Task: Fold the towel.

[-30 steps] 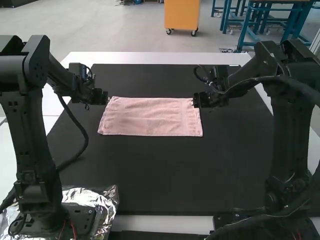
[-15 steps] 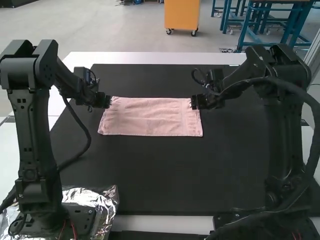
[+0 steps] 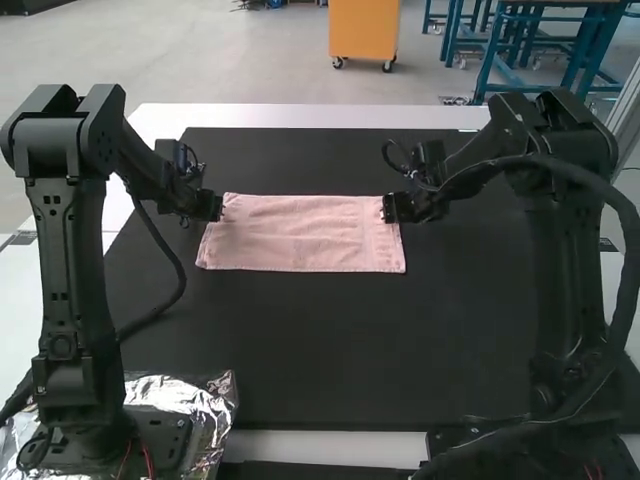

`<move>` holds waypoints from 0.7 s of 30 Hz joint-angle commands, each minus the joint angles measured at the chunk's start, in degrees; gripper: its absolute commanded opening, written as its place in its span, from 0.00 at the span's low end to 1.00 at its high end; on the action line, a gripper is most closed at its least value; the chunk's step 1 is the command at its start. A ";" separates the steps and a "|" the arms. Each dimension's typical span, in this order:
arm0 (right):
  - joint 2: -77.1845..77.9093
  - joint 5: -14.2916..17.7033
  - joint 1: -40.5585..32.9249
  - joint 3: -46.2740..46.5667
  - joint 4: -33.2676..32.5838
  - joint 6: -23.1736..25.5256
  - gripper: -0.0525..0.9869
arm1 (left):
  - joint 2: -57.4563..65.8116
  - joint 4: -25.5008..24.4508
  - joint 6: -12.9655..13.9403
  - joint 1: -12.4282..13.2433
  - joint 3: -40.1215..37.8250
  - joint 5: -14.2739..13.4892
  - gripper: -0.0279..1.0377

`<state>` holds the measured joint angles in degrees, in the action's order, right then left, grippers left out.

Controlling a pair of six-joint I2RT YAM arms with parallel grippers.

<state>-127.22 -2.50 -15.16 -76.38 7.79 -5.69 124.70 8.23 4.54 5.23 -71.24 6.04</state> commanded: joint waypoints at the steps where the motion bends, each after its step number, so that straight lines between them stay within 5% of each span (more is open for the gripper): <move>1: -0.84 0.57 -1.19 -0.70 0.03 -0.55 0.73 | 0.72 -0.23 1.09 -0.14 -0.92 -1.12 0.70; 2: -0.84 0.48 -1.28 -0.26 0.03 -0.81 0.53 | 0.80 -0.32 1.09 -0.14 -0.74 -1.21 0.68; 3: -0.84 0.31 -1.45 0.35 0.73 -0.81 0.24 | 0.98 -0.41 1.35 -0.14 -0.48 -1.12 0.50; 4: -0.75 0.22 -1.45 0.88 1.79 -0.81 0.01 | 1.42 0.30 1.53 -0.14 -0.21 -1.12 0.22; 5: -0.75 -0.05 -1.45 1.14 2.49 -0.72 0.03 | 1.77 0.65 1.62 -0.14 -0.04 -1.12 0.04; 21: 9.80 -4.00 0.13 2.90 1.17 -0.19 0.03 | -5.44 -1.55 2.06 0.83 0.14 8.11 0.05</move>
<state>-123.31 -4.62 -15.86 -73.95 8.73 -6.02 123.15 6.81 6.22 5.34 -71.22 11.88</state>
